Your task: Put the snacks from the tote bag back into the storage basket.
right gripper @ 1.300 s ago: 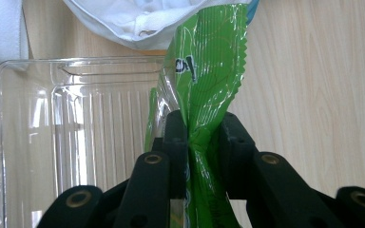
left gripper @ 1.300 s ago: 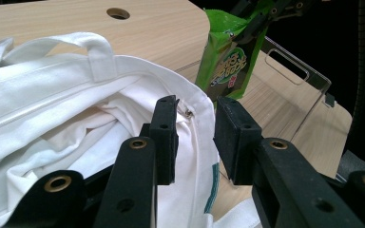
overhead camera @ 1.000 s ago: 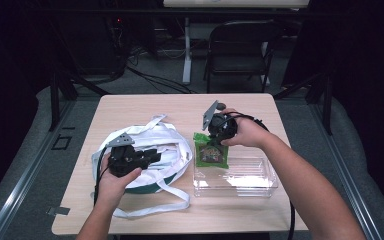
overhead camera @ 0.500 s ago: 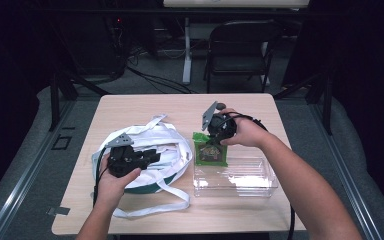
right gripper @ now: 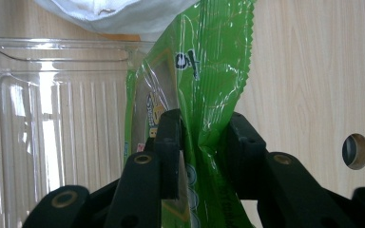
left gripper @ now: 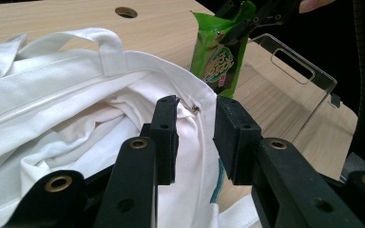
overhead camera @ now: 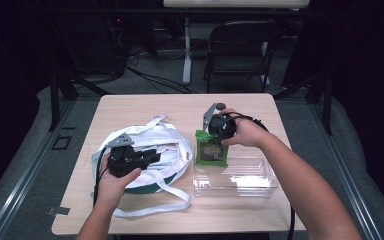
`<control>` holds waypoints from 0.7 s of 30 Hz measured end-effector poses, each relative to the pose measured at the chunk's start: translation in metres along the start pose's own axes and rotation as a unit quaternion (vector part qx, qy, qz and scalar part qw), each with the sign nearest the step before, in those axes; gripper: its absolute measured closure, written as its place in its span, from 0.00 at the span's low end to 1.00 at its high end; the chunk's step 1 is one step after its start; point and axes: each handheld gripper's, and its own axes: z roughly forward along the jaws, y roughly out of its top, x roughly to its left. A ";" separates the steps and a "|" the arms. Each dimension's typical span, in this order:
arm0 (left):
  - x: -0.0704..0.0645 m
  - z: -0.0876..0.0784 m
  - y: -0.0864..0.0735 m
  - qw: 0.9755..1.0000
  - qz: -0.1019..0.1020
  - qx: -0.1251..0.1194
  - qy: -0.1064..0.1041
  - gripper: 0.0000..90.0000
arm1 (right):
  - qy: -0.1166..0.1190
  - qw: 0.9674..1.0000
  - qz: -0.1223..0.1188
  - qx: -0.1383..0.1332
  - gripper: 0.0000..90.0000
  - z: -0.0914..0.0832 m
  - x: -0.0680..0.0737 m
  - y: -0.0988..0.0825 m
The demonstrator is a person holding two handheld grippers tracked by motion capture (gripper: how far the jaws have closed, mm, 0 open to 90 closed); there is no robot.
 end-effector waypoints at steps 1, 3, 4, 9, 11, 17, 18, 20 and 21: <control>0.000 0.000 0.000 1.000 -0.001 0.000 0.000 0.78 | -0.005 1.000 -0.005 0.004 0.74 0.001 0.000 0.000; 0.000 0.000 0.000 1.000 0.000 0.001 0.000 0.78 | -0.008 1.000 -0.007 0.006 0.74 0.001 0.000 -0.001; 0.000 0.000 0.000 1.000 0.001 0.000 0.000 0.78 | -0.010 1.000 -0.007 0.005 0.73 0.001 0.000 -0.001; 0.000 0.000 0.000 1.000 0.001 -0.001 0.000 0.78 | -0.015 1.000 -0.009 0.005 0.73 0.002 0.001 0.001; 0.000 0.000 0.000 1.000 0.001 -0.001 0.000 0.78 | -0.018 1.000 -0.013 0.005 0.72 0.002 0.002 0.002; 0.000 -0.001 -0.001 1.000 -0.003 -0.002 0.002 0.78 | -0.014 1.000 -0.002 0.004 0.68 0.002 0.000 0.001; 0.000 -0.001 -0.001 1.000 -0.004 -0.003 0.002 0.78 | -0.014 1.000 0.001 0.005 0.67 0.002 -0.001 0.001; 0.000 -0.001 -0.001 1.000 -0.005 -0.005 0.003 0.77 | -0.013 1.000 0.011 0.003 0.65 0.002 -0.002 0.000; 0.000 -0.001 -0.001 1.000 -0.005 -0.005 0.003 0.77 | -0.014 1.000 0.011 0.003 0.65 0.002 -0.002 0.000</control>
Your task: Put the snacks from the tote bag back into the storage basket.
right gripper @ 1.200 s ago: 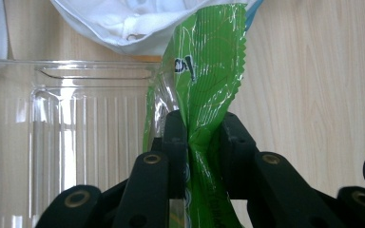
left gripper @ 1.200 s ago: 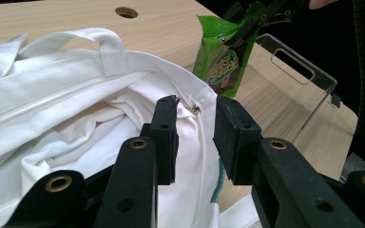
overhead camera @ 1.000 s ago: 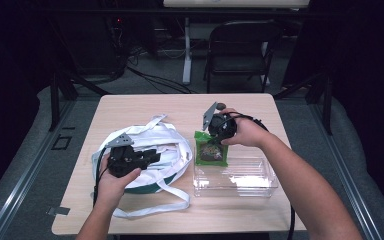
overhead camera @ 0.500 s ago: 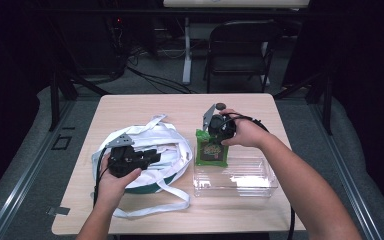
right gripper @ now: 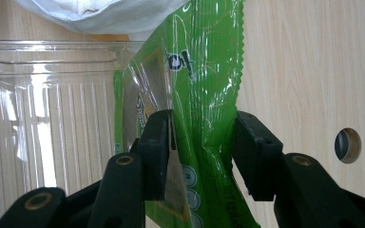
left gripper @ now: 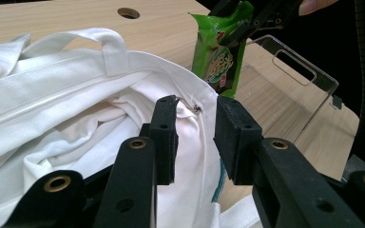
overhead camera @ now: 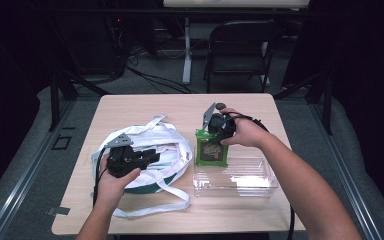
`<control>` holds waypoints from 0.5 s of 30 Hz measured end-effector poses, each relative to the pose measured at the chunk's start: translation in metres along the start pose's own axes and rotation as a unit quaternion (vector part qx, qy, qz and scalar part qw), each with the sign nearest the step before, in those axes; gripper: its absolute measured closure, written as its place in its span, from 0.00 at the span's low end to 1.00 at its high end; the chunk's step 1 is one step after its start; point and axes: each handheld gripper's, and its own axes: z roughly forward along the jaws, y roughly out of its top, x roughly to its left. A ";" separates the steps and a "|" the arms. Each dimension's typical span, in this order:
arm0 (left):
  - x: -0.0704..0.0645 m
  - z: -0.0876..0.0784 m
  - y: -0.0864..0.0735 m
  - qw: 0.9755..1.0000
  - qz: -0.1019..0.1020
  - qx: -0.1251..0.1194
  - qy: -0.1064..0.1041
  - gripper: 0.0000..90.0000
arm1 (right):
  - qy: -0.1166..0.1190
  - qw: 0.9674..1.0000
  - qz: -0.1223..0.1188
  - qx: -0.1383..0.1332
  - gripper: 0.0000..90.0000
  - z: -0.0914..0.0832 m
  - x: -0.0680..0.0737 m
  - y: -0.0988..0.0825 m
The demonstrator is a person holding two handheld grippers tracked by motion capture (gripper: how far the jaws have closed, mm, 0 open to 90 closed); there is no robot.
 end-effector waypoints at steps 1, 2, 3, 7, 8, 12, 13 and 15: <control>0.000 0.000 0.000 1.000 0.000 0.000 0.000 0.77 | 0.000 1.000 0.000 0.000 0.64 0.000 0.000 0.000; 0.000 0.000 0.000 1.000 0.000 0.000 0.000 0.77 | 0.000 1.000 0.000 0.000 0.64 0.000 0.000 0.000; 0.000 0.000 0.000 1.000 0.000 0.000 0.001 0.76 | 0.000 1.000 0.000 -0.001 0.64 0.000 0.000 0.000; 0.000 0.000 0.001 1.000 0.001 0.001 0.001 0.75 | -0.003 1.000 0.004 -0.007 0.60 -0.003 0.000 0.001; 0.000 0.000 0.001 1.000 0.000 0.001 0.001 0.75 | -0.002 1.000 0.006 -0.011 0.60 -0.004 0.000 0.001; 0.000 0.000 0.001 1.000 -0.001 0.000 0.003 0.72 | -0.003 1.000 0.008 -0.015 0.59 -0.007 0.000 0.000; 0.000 0.000 0.001 1.000 -0.001 0.000 0.003 0.72 | -0.003 1.000 0.008 -0.015 0.59 -0.007 0.000 0.000; 0.001 0.000 0.000 1.000 -0.003 0.000 0.004 0.72 | -0.001 1.000 0.011 -0.017 0.58 -0.007 -0.001 0.000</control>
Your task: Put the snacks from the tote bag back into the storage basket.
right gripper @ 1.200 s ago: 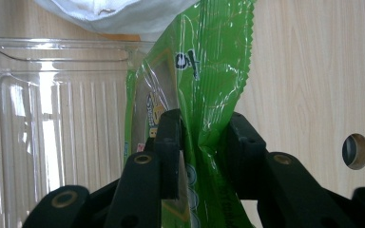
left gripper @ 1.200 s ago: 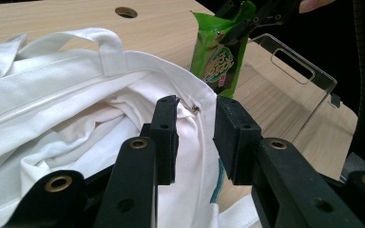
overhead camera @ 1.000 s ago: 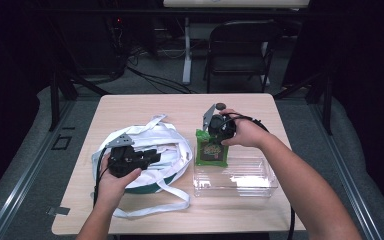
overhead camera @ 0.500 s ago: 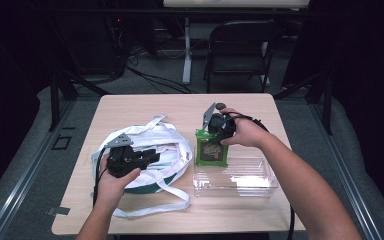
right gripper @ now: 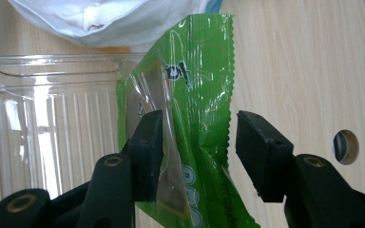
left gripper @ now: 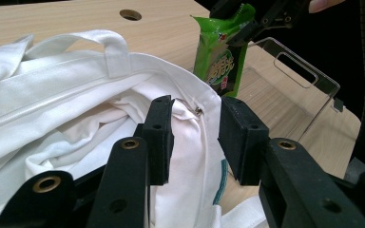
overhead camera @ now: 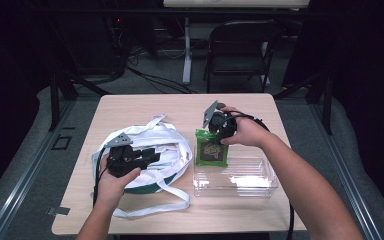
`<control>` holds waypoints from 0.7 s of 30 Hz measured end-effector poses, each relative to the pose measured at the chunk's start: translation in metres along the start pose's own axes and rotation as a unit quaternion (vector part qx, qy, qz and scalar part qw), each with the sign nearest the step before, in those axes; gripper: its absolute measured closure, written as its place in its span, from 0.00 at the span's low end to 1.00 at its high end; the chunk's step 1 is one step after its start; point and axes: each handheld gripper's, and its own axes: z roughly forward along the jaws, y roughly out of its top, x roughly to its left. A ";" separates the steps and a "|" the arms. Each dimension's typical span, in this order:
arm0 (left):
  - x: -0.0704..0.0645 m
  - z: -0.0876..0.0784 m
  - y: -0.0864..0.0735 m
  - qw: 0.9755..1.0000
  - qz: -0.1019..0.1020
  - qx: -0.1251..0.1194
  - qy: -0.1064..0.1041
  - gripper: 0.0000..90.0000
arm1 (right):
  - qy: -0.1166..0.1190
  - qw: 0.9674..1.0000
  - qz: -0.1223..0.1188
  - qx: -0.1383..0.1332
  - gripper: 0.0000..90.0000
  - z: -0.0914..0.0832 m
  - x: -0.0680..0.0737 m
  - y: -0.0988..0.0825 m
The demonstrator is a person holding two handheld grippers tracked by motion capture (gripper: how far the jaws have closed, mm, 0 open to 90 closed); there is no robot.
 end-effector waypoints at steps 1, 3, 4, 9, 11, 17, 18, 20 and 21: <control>0.000 0.000 0.000 1.000 -0.001 0.000 0.000 0.72 | 0.004 1.000 0.003 -0.003 0.58 -0.001 0.000 0.000; 0.001 0.000 0.000 1.000 -0.002 0.000 0.000 0.72 | 0.004 1.000 0.003 -0.002 0.58 -0.002 0.000 0.000; 0.001 0.000 0.000 1.000 -0.002 0.000 0.000 0.72 | 0.004 1.000 0.003 -0.002 0.58 -0.002 0.000 0.000; 0.001 0.000 -0.001 1.000 -0.002 0.002 0.002 0.72 | 0.006 1.000 0.007 -0.010 0.57 -0.006 0.001 0.000; 0.001 0.000 -0.001 1.000 0.000 0.002 0.002 0.72 | 0.004 1.000 0.008 -0.011 0.57 -0.008 0.001 0.000; 0.001 0.000 -0.001 1.000 0.000 0.000 0.002 0.72 | -0.001 1.000 0.009 -0.020 0.58 -0.017 0.002 -0.002; 0.001 0.000 0.000 1.000 0.000 0.000 0.002 0.72 | -0.002 1.000 0.009 -0.021 0.57 -0.018 0.003 -0.002; 0.001 0.000 0.000 1.000 0.000 0.000 0.003 0.72 | -0.004 1.000 0.004 -0.018 0.57 -0.021 0.003 -0.002; 0.001 0.000 0.000 1.000 0.000 0.000 0.003 0.72 | -0.004 1.000 0.004 -0.018 0.57 -0.021 0.003 -0.002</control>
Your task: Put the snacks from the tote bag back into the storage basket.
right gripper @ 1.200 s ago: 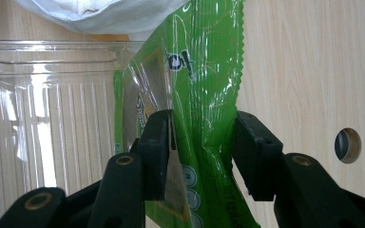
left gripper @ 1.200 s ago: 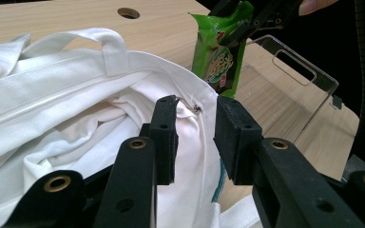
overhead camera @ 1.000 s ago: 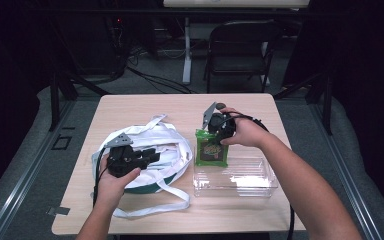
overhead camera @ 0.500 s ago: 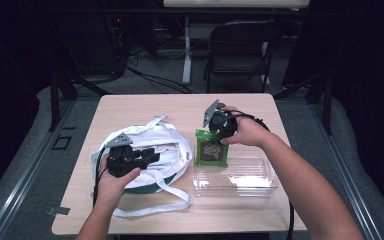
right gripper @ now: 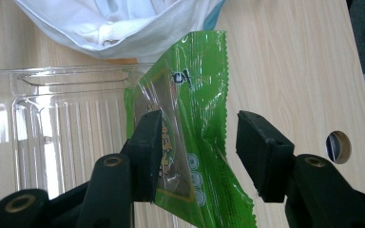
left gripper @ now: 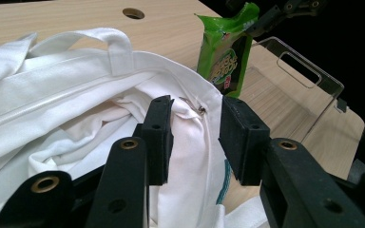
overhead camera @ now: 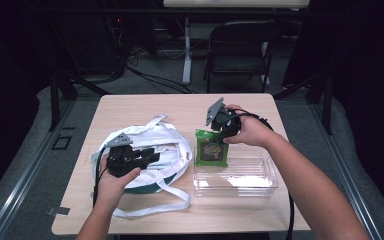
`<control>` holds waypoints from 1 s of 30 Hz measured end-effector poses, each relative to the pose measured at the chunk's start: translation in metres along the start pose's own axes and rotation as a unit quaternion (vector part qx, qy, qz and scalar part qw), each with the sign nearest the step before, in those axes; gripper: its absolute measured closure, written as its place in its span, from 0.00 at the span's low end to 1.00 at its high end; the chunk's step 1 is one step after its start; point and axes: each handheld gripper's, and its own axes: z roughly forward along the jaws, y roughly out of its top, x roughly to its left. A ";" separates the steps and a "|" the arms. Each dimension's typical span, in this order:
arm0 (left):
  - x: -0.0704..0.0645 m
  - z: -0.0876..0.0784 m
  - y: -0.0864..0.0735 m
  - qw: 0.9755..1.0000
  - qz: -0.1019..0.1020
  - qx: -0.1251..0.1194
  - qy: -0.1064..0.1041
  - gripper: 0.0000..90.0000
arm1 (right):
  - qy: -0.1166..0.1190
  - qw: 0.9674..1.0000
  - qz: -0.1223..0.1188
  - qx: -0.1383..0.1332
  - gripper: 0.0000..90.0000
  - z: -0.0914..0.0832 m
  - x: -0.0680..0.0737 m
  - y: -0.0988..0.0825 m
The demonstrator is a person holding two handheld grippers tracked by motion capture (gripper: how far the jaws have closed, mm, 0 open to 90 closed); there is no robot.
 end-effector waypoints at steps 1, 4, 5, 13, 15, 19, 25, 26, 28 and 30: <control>0.000 0.000 0.000 1.000 0.000 0.000 0.000 0.72 | 0.001 1.000 0.005 -0.007 0.58 -0.001 0.001 0.000; 0.000 0.000 0.000 1.000 -0.002 0.002 0.001 0.72 | 0.000 1.000 0.005 -0.009 0.57 -0.003 0.001 0.000; 0.000 0.000 0.000 1.000 -0.001 0.001 0.000 0.72 | 0.000 1.000 0.005 -0.009 0.57 -0.004 0.001 0.000; 0.000 0.000 0.000 1.000 -0.003 0.001 0.001 0.72 | -0.002 1.000 0.008 -0.014 0.58 -0.008 0.002 0.000; 0.000 0.000 0.000 1.000 -0.002 0.001 0.001 0.71 | -0.002 1.000 0.007 -0.013 0.58 -0.010 0.003 0.000; 0.000 0.001 0.000 1.000 0.000 0.001 0.002 0.71 | -0.004 1.000 0.008 -0.015 0.57 -0.014 0.003 0.000; 0.002 0.000 0.000 1.000 -0.001 0.002 0.004 0.71 | -0.009 1.000 0.013 -0.024 0.57 -0.021 0.006 0.000; 0.002 0.000 0.000 1.000 -0.001 0.002 0.004 0.71 | -0.010 1.000 0.014 -0.025 0.57 -0.022 0.006 0.000; 0.002 0.000 0.000 1.000 0.000 0.001 0.004 0.70 | -0.011 0.999 0.017 -0.031 0.57 -0.024 0.008 0.000; 0.002 0.000 0.000 1.000 -0.001 0.001 0.005 0.70 | -0.014 0.999 0.018 -0.031 0.57 -0.027 0.009 0.000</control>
